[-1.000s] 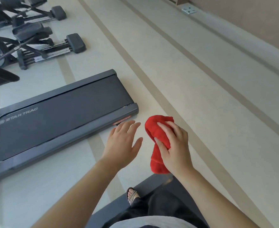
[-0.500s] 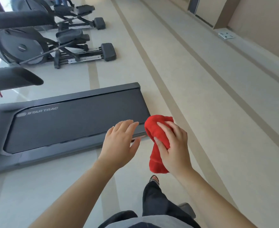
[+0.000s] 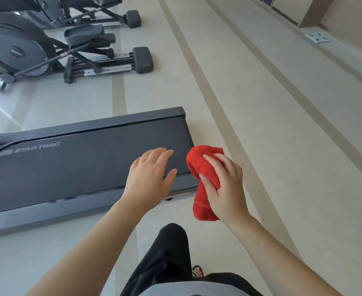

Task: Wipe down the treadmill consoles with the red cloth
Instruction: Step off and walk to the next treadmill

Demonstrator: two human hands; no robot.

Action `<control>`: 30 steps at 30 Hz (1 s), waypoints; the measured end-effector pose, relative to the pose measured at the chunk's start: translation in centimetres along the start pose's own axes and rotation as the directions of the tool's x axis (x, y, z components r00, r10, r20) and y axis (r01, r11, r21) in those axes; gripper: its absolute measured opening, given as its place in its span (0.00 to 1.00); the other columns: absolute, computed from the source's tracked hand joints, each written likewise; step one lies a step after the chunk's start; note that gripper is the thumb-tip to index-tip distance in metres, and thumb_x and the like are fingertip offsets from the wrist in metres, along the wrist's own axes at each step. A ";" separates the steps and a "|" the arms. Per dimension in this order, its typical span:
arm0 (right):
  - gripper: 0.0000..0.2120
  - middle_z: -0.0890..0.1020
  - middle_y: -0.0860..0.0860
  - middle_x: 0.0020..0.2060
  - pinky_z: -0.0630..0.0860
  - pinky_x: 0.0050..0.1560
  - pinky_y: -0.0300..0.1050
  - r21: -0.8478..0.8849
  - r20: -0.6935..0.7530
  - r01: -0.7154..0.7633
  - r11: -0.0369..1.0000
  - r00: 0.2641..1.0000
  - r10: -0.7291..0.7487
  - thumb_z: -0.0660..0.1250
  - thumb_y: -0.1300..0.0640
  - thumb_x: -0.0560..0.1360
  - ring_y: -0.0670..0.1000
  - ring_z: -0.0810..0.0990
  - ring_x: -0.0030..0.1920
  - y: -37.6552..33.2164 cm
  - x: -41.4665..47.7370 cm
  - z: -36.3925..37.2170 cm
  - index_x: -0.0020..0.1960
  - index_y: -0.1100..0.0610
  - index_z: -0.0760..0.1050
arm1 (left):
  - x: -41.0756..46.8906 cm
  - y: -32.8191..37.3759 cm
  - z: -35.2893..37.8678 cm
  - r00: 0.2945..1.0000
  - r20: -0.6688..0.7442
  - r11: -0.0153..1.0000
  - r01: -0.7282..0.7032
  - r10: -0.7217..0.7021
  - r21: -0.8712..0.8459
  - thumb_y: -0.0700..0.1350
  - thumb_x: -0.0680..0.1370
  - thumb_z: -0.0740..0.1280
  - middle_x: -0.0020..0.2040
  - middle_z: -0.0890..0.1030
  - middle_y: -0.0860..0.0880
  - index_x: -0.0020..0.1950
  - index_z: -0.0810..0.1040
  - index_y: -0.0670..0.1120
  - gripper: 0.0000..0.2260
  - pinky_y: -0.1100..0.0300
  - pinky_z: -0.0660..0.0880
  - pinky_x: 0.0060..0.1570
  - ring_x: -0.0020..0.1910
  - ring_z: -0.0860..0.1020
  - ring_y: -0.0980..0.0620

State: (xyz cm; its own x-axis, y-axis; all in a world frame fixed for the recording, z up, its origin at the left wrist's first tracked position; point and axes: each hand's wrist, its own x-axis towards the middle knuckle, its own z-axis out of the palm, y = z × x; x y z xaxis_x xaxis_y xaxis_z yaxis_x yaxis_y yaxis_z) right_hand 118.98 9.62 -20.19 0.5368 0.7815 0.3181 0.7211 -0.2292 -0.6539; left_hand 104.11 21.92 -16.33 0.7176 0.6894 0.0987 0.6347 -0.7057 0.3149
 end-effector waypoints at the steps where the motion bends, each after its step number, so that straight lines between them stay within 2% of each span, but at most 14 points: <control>1: 0.21 0.70 0.48 0.66 0.66 0.62 0.46 -0.001 0.015 0.005 1.000 1.000 -0.005 0.56 0.45 0.76 0.53 0.65 0.64 0.1 1.2 0.3 0.67 0.49 0.70 | 1.1 -0.4 -0.1 1.000 -0.008 1.000 0.018 -0.018 -0.003 0.51 0.78 0.61 0.67 0.72 0.49 0.69 0.68 0.47 0.20 0.48 0.65 0.63 0.67 0.67 0.47; 13: 0.19 0.71 0.47 0.65 0.62 0.63 0.41 0.033 0.158 0.100 0.994 0.982 -0.104 0.58 0.46 0.76 0.53 0.68 0.63 -0.2 19.7 12.1 0.66 0.48 0.71 | 16.4 -12.6 1.2 0.981 -0.011 0.981 0.193 -0.193 -0.034 0.51 0.77 0.61 0.66 0.72 0.48 0.68 0.69 0.47 0.20 0.49 0.66 0.61 0.66 0.68 0.47; 17: 0.19 0.71 0.47 0.65 0.63 0.64 0.44 0.040 0.193 0.160 0.986 0.967 -0.164 0.59 0.46 0.76 0.54 0.68 0.62 -2.1 26.3 15.4 0.66 0.48 0.71 | 20.6 -17.5 -0.5 0.965 -0.050 0.966 0.255 -0.257 -0.034 0.52 0.78 0.60 0.67 0.72 0.49 0.69 0.68 0.47 0.20 0.50 0.65 0.61 0.66 0.68 0.48; 22: 0.20 0.72 0.47 0.65 0.62 0.63 0.43 0.103 0.211 0.203 0.974 0.952 -0.221 0.59 0.46 0.75 0.54 0.68 0.62 -5.7 32.9 19.8 0.65 0.48 0.71 | 23.5 -22.3 -3.3 0.925 -0.118 0.933 0.358 -0.360 -0.040 0.51 0.78 0.61 0.67 0.72 0.50 0.69 0.68 0.47 0.21 0.51 0.65 0.61 0.66 0.68 0.48; 27: 0.19 0.72 0.47 0.64 0.58 0.64 0.36 0.168 0.270 0.308 0.936 0.899 -0.345 0.60 0.46 0.75 0.54 0.69 0.62 -9.4 38.1 24.4 0.65 0.49 0.72 | 25.1 -27.1 -5.6 0.858 -0.166 0.872 0.488 -0.487 -0.037 0.52 0.78 0.61 0.67 0.71 0.51 0.69 0.68 0.47 0.21 0.51 0.64 0.62 0.67 0.67 0.48; 30: 0.19 0.72 0.46 0.64 0.61 0.63 0.40 0.220 0.333 0.342 0.914 0.854 -0.400 0.59 0.46 0.75 0.52 0.67 0.62 -11.3 40.7 27.6 0.65 0.47 0.71 | 26.4 -29.8 -6.3 0.815 -0.178 0.831 0.555 -0.552 -0.037 0.52 0.78 0.60 0.67 0.71 0.50 0.69 0.67 0.47 0.21 0.51 0.64 0.62 0.67 0.67 0.48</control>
State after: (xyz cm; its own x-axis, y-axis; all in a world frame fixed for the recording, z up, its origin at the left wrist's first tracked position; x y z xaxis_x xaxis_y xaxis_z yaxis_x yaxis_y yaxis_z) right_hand 120.65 60.06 -18.82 0.0245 0.9523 0.3043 0.7458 0.1853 -0.6399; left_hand 102.32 62.19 -17.16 0.1833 0.9802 0.0751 0.9150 -0.1980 0.3514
